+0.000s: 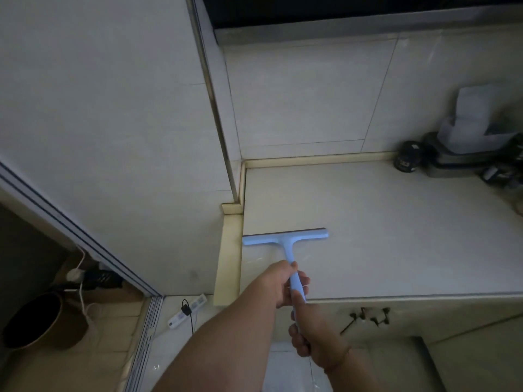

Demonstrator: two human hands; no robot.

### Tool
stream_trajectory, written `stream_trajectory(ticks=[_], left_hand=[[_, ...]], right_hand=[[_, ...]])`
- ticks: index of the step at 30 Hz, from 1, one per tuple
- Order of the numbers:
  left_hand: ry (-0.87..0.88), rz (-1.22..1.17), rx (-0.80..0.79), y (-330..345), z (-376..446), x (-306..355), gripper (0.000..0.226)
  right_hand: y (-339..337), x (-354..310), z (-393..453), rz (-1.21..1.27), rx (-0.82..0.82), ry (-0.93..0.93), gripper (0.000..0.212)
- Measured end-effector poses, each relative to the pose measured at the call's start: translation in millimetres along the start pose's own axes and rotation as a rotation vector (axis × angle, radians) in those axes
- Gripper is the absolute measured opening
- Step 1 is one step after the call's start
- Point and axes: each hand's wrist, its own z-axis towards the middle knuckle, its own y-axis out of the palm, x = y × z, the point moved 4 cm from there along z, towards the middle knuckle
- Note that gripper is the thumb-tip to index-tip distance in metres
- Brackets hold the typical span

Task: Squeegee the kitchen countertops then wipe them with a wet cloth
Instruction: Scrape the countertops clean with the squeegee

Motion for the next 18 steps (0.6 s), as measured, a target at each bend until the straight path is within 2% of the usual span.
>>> stream_trajectory(ticks=[12,18], left_hand=[[0.001,0.012,0.061,-5,-15,-22,0.036],[-0.029,0.020,0.038,-8,-16,-48,0.038]], right_hand=[[6,22,-13,-0.013,0.029,-0.048,0.051],[-1,44,-27,-0.037,0.058,-0.059,0.053]])
